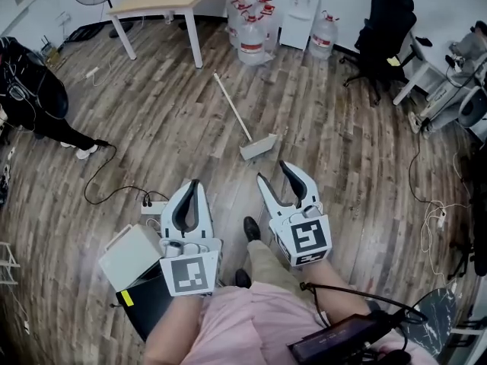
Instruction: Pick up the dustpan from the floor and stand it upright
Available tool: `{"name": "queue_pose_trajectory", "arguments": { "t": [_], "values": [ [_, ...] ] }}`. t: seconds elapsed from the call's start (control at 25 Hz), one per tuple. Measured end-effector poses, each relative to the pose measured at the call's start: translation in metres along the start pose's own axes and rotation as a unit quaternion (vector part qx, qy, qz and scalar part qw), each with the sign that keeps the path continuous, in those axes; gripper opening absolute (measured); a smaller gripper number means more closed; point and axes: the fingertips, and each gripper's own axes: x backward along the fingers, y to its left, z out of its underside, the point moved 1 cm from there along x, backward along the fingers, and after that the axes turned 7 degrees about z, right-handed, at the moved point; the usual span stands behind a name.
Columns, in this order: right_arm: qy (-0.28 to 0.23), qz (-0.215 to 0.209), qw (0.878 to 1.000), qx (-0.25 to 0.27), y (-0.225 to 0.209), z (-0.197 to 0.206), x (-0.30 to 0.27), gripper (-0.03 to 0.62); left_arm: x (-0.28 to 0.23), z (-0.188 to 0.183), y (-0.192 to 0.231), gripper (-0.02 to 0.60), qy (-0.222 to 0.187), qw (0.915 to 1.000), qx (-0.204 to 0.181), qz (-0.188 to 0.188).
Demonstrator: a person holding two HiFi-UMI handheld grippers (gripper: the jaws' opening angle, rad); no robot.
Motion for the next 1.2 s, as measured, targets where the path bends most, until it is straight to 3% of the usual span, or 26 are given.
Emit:
{"name": "queue_pose_trajectory", "arguments": {
  "t": [0.68,0.96,1.2],
  "values": [
    [0.0,-0.031,1.0,0.0,-0.1,-0.017,-0.252,0.188,-0.233,0.013,0.097,0.012,0.023,0.999,-0.015,-0.036],
    [-0.011,-0.033,0.999,0.008,-0.123,-0.031,-0.305,0.175,-0.279,0.001,0.124,0.012,0.009,0.9984,-0.029,-0.048],
    [0.0,-0.036,0.999,0.017,-0.121,-0.027,-0.35,0.164,-0.306,0.014,0.157,0.012,0.012,0.9983,-0.014,-0.055]
  ]
}}
